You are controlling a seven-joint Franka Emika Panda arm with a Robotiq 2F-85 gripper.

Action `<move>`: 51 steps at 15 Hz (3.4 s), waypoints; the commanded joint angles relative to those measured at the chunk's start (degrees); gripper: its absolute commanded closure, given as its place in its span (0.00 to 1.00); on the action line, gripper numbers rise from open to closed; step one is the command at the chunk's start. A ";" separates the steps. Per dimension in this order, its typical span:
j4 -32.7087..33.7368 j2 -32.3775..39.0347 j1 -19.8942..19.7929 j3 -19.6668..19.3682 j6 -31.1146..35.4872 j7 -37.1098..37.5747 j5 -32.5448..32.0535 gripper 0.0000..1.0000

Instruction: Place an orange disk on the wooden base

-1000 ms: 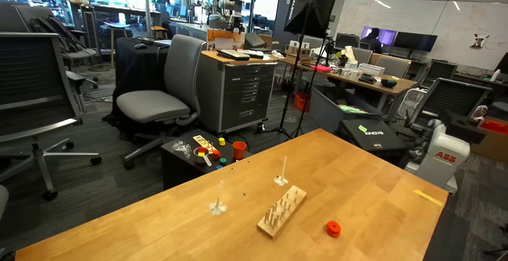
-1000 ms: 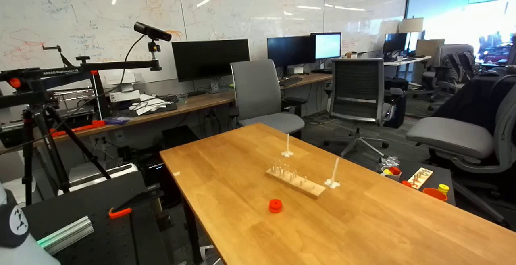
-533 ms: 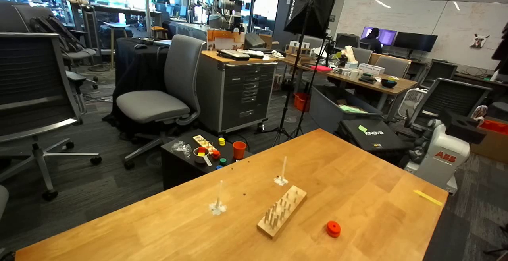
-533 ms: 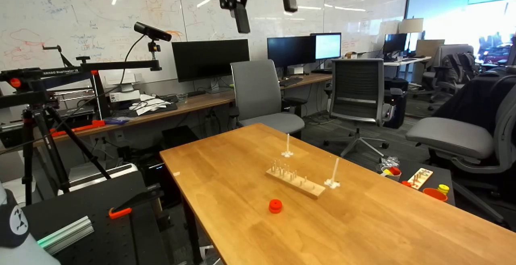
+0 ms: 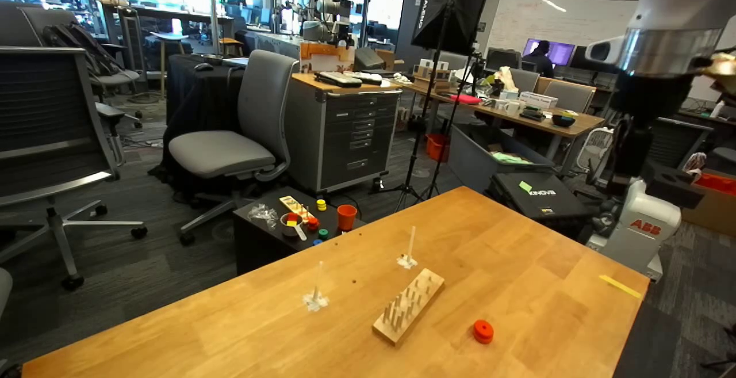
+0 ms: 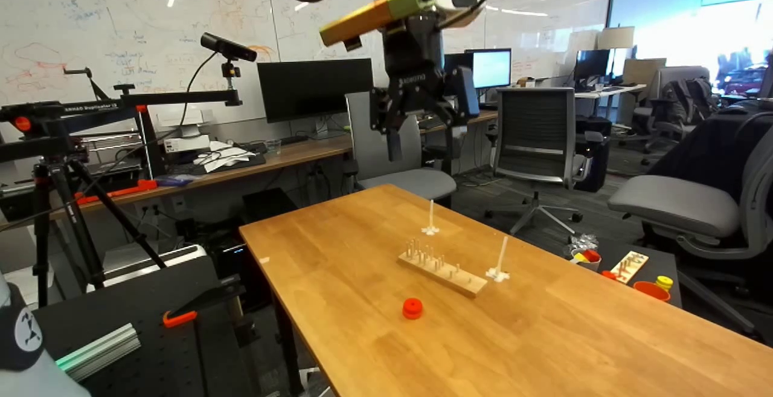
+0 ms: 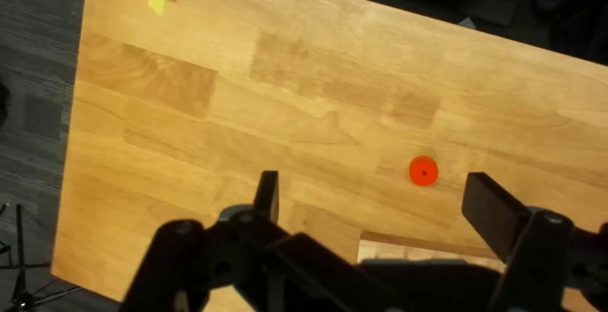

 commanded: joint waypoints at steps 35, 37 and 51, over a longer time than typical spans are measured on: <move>15.15 49.14 4.40 1.71 37.64 10.74 15.63 0.00; 16.00 50.04 4.36 1.96 37.51 10.60 15.68 0.00; 17.14 51.66 5.16 1.16 36.88 10.64 15.05 0.80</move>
